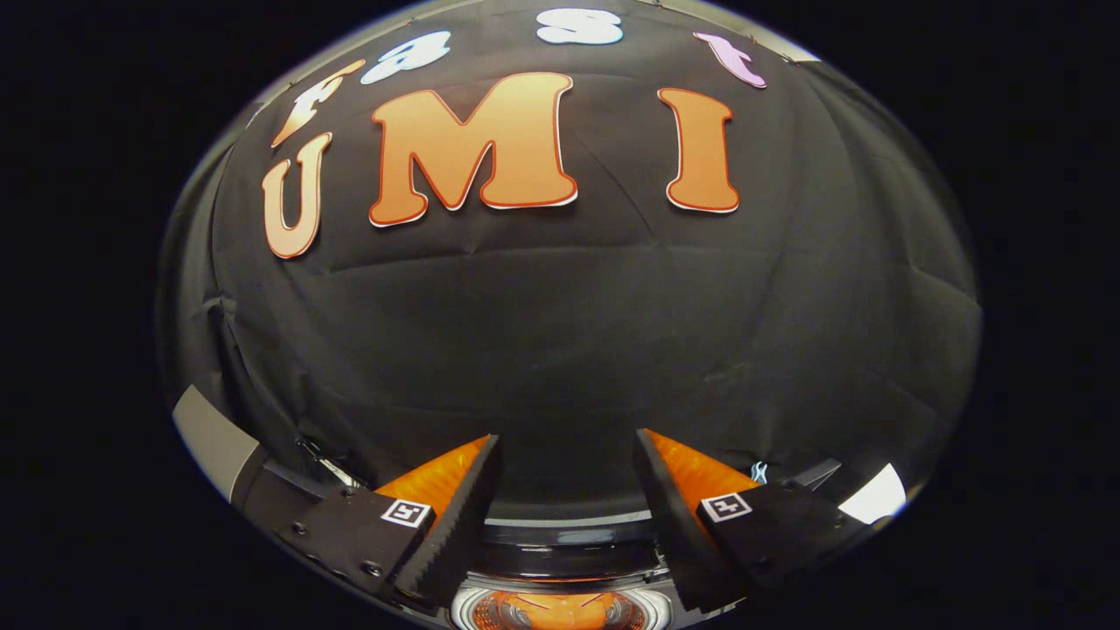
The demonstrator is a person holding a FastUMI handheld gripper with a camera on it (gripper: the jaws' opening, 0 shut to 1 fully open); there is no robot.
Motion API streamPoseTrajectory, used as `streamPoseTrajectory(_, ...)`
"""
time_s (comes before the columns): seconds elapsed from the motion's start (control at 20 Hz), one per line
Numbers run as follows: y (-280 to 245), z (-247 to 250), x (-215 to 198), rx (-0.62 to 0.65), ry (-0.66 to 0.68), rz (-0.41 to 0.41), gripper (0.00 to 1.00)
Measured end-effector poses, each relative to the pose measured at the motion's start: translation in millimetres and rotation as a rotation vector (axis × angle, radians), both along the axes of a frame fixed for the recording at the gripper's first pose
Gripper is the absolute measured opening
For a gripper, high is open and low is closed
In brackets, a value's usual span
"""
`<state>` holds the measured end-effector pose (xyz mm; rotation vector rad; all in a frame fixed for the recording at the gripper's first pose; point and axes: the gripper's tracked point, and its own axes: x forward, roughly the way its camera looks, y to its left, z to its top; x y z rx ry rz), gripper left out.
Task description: Put the clothes into the washing machine and then close the washing machine lid.
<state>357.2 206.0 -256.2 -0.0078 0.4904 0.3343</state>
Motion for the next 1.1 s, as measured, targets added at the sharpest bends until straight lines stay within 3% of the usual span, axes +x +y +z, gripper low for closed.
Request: streamPoseTrajectory(1.1,-33.7,2.5,-98.9,0.032,-0.132,0.021,0.96)
